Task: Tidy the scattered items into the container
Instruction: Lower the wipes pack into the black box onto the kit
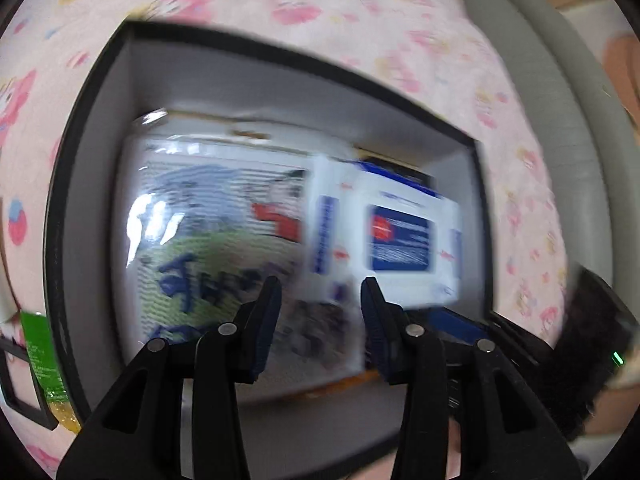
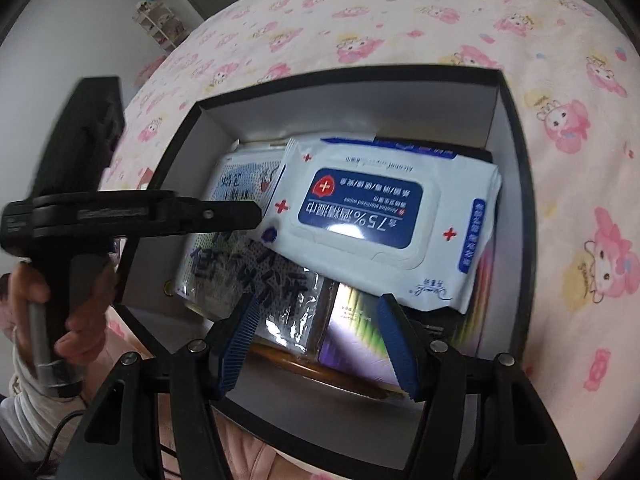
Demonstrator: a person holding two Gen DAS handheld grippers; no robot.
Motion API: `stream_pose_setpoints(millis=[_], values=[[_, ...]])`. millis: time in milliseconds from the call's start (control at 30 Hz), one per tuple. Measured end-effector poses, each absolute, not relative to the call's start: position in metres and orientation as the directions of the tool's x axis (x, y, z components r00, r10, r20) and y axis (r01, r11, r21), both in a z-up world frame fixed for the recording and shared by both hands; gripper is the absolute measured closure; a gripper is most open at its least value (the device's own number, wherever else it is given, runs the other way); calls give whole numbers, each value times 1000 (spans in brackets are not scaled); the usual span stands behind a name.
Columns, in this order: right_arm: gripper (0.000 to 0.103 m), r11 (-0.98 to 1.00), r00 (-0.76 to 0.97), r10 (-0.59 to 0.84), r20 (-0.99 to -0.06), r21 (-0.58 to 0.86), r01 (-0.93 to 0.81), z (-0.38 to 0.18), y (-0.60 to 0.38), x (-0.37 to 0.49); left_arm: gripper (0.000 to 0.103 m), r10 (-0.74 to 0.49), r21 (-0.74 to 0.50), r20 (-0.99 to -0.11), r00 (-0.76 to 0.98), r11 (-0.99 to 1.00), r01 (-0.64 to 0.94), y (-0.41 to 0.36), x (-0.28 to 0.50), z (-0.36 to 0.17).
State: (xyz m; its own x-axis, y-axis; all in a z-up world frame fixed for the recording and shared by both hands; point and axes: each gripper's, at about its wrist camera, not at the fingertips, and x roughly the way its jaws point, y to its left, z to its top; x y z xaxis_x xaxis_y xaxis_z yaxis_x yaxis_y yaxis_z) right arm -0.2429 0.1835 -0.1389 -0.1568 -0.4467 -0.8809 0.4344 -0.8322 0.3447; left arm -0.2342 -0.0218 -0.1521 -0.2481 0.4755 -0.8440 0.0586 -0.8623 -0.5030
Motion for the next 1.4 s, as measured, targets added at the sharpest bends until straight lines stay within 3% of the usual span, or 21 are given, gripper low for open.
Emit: stream_pose_setpoints(millis=[167,267,700,767,900,1000,1167,1400], values=[[45,-835,-155,-436,-887,334,437,-143,184,-242,53,405,-411,-883,-239,-911,-26,-6,-226,-151],[45,-843,-164,-421,-892,318,435,-145,182,-243,66,410,-414,-893,-188,-910,-20,-6,-226,-165],[45,-868,-185,-411,-893,321,378,-154,179,-251,66,444,-465,-872,-206,-883,63,-19,-222,-163],[45,-863,-184,-435,-881,351,363,-151,183,-251,66,492,-511,-849,-191,-857,68,-21,-221,-160],[45,-850,-194,-486,-852,409,334,-141,193,-250,63,484,-496,-847,-221,-868,-1,-13,-216,-140],[46,-875,-260,-434,-863,333,352,-130,193,-246,64,408,-410,-883,-230,-911,-43,-8,-214,-140],[45,-913,-412,-272,-870,98,396,-118,181,-237,64,418,-419,-894,-162,-907,-31,-4,-230,-165],[45,-913,-396,-231,-889,58,403,-128,181,-240,64,428,-437,-880,-207,-899,-1,-8,-243,-170]])
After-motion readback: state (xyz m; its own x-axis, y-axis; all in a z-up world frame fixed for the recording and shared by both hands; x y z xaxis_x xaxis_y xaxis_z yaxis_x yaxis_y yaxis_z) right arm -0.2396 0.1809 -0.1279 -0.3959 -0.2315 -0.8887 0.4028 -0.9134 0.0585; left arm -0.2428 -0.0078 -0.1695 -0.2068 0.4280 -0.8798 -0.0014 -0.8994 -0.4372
